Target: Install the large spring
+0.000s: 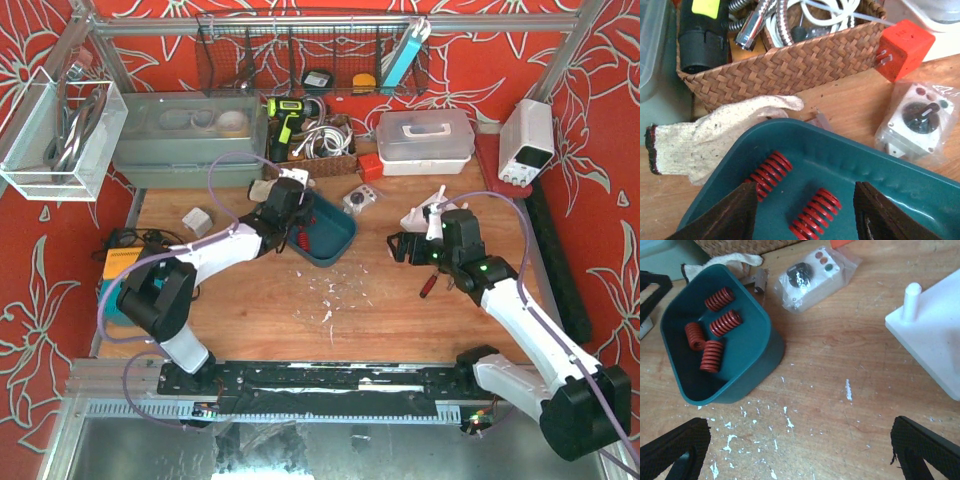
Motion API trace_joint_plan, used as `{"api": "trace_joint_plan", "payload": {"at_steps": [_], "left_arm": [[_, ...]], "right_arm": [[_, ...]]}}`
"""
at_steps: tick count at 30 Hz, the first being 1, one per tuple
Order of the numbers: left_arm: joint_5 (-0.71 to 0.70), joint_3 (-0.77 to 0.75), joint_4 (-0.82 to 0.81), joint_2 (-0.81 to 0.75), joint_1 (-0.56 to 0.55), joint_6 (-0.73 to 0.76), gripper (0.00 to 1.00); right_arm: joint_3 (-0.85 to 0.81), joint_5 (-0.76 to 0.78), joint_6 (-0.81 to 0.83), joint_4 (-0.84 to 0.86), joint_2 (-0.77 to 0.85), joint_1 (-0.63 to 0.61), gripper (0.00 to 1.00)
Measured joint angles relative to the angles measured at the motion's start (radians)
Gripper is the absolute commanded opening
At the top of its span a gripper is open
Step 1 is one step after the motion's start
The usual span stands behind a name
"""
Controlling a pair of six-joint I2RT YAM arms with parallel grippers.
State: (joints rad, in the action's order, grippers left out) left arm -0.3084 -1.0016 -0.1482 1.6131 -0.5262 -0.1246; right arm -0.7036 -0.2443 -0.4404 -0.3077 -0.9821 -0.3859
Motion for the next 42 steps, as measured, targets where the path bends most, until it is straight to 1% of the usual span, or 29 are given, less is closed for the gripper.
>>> {"api": "trace_joint_plan", "payload": {"at_steps": [2, 5, 7, 11, 16, 21, 25, 29, 32, 36, 42], "left_arm": [[0.008, -0.036, 0.04, 0.023, 0.013, 0.021, 0.49], [0.018, -0.09, 0.088, 0.055, 0.031, 0.058, 0.48], [0.019, -0.121, 0.11, 0.075, 0.037, 0.081, 0.44], [0.017, -0.192, 0.158, 0.145, 0.045, 0.122, 0.43], [0.029, -0.255, 0.227, 0.225, 0.05, 0.166, 0.42], [0.089, -0.26, 0.266, 0.263, 0.066, 0.198, 0.43], [0.134, -0.26, 0.285, 0.287, 0.081, 0.219, 0.48], [0.171, -0.26, 0.294, 0.306, 0.086, 0.238, 0.48], [0.184, -0.26, 0.296, 0.317, 0.086, 0.248, 0.49], [0.199, -0.26, 0.295, 0.335, 0.086, 0.259, 0.52], [0.204, -0.267, 0.302, 0.388, 0.091, 0.263, 0.51]], "right_arm": [[0.002, 0.0, 0.001, 0.014, 0.006, -0.006, 0.99], [0.03, -0.001, 0.005, 0.036, 0.043, -0.013, 0.99], [0.055, -0.002, 0.004, 0.05, 0.076, -0.014, 0.99], [0.082, -0.002, 0.004, 0.069, 0.117, -0.016, 0.99], [0.083, -0.003, 0.004, 0.081, 0.121, -0.019, 0.99], [0.084, -0.01, 0.004, 0.085, 0.118, -0.021, 0.99], [0.085, -0.012, 0.004, 0.087, 0.116, -0.025, 0.99], [0.085, -0.011, 0.004, 0.092, 0.107, -0.027, 0.99], [0.085, -0.011, 0.004, 0.092, 0.101, -0.029, 0.99], [0.085, -0.012, 0.004, 0.093, 0.098, -0.029, 0.99], [0.085, -0.018, 0.004, 0.099, 0.082, -0.031, 0.99]]}}
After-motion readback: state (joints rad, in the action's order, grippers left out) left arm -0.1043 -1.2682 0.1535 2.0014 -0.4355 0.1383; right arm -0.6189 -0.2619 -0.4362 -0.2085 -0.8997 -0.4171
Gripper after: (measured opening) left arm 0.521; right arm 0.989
